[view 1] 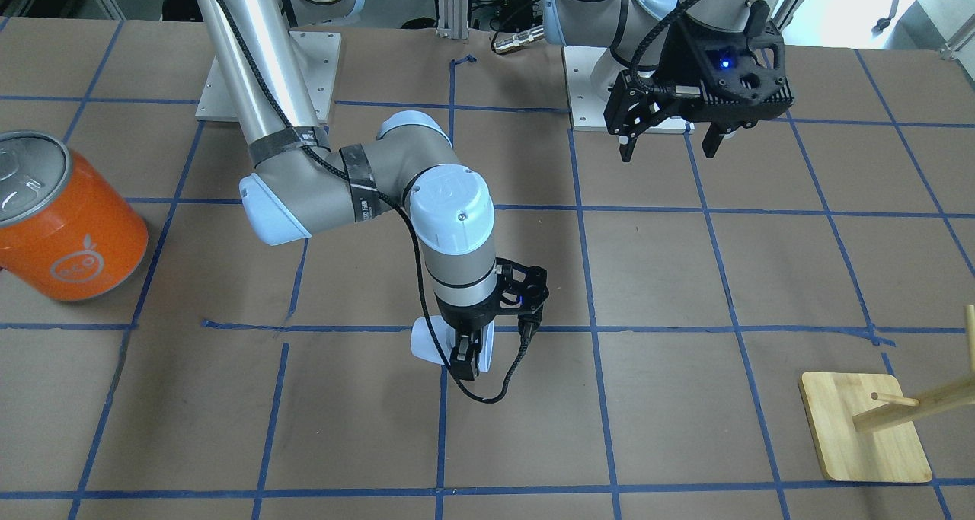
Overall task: Flip cup
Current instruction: 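Carry the cup with the right gripper toward the left gripper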
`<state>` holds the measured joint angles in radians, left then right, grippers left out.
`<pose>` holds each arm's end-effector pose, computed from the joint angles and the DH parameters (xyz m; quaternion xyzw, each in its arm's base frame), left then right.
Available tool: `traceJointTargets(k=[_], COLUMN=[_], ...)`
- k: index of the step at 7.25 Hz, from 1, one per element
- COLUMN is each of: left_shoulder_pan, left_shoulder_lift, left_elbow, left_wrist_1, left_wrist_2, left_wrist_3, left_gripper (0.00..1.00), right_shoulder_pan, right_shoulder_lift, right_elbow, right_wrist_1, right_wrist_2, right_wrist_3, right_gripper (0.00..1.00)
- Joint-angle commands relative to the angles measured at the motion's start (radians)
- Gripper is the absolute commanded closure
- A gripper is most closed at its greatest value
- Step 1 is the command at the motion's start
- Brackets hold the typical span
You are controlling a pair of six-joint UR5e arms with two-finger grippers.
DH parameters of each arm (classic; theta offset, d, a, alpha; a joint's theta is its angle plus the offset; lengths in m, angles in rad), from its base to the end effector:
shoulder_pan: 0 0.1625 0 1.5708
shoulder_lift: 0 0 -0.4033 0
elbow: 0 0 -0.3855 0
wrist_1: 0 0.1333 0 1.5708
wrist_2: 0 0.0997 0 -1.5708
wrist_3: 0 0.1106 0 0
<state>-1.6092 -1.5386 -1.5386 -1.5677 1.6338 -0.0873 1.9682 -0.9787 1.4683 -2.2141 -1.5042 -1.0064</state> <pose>-0.1446 -0.4734 0.4870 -0.0255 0.9986 -0.0356 0.0293 0.3932 -0.5732 0.2221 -0.6454 0.7593 -0.0832 0.0087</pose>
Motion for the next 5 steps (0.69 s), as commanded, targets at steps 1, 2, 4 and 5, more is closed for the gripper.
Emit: traceJointTargets(k=[1,2,4,5], left_shoulder_pan=[0.0,-0.002,-0.002,0.0], left_shoulder_lift=[0.0,0.0,0.0,0.0], left_elbow=[0.0,0.0,0.0,0.0], left_wrist_1=[0.0,0.0,0.0,0.0], left_wrist_2=[0.0,0.0,0.0,0.0], left_wrist_3=[0.0,0.0,0.0,0.0], left_gripper=[0.0,0.0,0.0,0.0], right_shoulder_pan=[0.021,0.034,0.035,0.035], right_shoulder_lift=[0.015,0.037,0.052,0.055], right_elbow=[0.047,0.058,0.063,0.064], right_wrist_1=[-0.057,-0.125,-0.151,-0.151], right_wrist_2=[0.059,0.077,0.084,0.081], right_wrist_3=[-0.038,-0.041,-0.035,-0.043], right_gripper=[1.0,1.0,1.0,1.0])
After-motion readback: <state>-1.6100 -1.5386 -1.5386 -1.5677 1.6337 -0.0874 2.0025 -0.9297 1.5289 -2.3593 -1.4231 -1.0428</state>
